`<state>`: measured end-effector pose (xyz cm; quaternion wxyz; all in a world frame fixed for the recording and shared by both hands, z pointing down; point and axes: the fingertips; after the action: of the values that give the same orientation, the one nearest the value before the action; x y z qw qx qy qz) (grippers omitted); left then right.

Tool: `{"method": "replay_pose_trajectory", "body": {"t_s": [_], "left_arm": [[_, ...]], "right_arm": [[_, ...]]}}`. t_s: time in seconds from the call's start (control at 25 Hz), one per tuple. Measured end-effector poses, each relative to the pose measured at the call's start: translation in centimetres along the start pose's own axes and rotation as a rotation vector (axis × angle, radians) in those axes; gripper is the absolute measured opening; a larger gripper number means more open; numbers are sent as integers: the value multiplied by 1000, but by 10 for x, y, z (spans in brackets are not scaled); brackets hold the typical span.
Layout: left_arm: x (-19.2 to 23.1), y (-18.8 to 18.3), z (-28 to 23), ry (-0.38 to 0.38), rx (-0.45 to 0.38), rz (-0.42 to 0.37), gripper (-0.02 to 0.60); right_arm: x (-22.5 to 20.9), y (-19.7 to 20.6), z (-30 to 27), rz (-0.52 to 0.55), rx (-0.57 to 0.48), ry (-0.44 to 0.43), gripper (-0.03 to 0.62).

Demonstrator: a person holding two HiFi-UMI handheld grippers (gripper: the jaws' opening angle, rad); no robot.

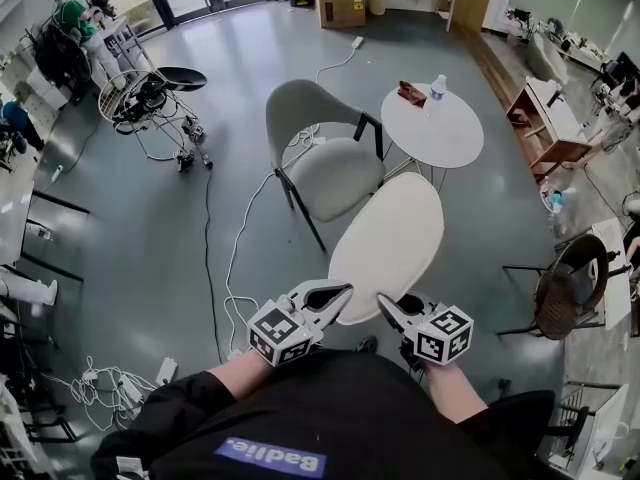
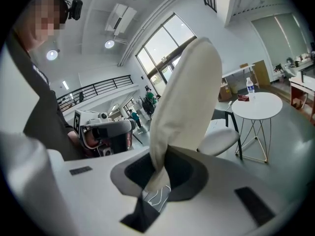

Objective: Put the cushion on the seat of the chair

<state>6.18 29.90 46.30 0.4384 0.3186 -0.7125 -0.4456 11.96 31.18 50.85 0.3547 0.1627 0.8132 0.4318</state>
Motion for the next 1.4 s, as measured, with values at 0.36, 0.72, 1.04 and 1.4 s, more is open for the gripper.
{"method": "replay_pose_trajectory", "body": {"t_s": [0.36,0.72,1.04,1.4], "left_arm": [[7,-6,-24,-95,-13,-6,15],[54,-27,-31,-163,-73,-1,15],[153,-66,-28,-118,-94,-36,17],[266,-124,-27,-26,-78,-70,15]], "right_arm": [[-33,-6,3,29,-22,-67,67],[-68,-26,-30,12,-7,-74,67],[-91,-71,-114,-30,-7,-58,67],[-126,-133,-206,-101,-10,14,66]]}}
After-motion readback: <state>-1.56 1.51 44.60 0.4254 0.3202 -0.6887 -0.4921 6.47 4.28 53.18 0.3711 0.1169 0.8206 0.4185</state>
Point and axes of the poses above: the fingertips, and each gripper's own axes: z backward along the fingers, x to its left, y out of its underside, and after that the axes turned 3 degrees about z, right-handed
